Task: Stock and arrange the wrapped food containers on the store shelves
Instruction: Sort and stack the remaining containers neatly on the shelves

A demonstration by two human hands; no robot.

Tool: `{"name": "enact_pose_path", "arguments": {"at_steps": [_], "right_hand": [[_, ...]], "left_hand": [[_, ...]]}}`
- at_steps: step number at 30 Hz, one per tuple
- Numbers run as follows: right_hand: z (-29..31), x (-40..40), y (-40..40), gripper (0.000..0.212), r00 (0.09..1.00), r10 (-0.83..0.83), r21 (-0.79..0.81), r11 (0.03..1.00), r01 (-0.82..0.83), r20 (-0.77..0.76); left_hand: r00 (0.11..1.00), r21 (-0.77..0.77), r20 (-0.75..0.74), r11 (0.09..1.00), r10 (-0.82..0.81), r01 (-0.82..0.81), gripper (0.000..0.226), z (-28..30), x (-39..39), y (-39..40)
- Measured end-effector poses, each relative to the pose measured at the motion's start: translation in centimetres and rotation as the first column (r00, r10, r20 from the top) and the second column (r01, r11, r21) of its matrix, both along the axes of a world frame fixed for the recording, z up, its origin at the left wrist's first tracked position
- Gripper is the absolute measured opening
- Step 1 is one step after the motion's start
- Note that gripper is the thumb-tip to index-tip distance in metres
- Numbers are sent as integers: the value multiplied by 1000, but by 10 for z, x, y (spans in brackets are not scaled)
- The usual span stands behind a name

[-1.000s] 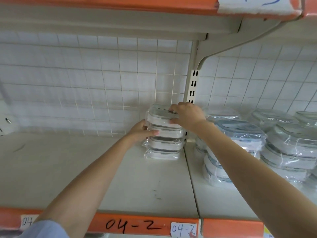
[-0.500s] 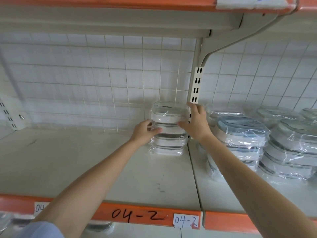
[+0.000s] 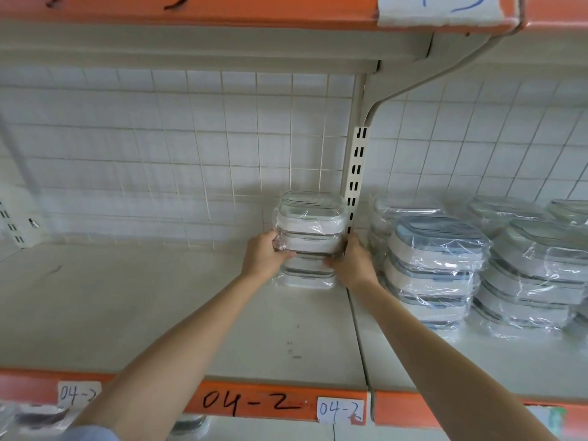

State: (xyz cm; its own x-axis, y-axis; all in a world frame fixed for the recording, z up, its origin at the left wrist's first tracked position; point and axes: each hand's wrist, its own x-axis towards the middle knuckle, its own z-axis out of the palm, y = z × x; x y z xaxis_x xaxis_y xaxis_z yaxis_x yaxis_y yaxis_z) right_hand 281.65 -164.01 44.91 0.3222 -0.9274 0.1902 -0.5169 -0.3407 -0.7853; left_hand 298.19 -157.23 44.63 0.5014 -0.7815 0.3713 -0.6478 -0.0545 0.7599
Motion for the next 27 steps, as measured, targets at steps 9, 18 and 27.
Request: {"name": "enact_pose_path", "arguments": {"at_steps": [9,18,27], "right_hand": [[6,4,-6,38,999,25,0,1000,-25,-40],[7,6,-4,11,1000,13,-23,1000,-14,-28],[11,14,-10,14,993,16,-4,1000,-17,-115]], "left_hand": [[999,66,-37,997,-25,28,35,4,13,-2],[1000,35,0,999,-2,2,33,1,11,-1],[1000,131,-15,991,22,-20,48,-2,9,-9]]}}
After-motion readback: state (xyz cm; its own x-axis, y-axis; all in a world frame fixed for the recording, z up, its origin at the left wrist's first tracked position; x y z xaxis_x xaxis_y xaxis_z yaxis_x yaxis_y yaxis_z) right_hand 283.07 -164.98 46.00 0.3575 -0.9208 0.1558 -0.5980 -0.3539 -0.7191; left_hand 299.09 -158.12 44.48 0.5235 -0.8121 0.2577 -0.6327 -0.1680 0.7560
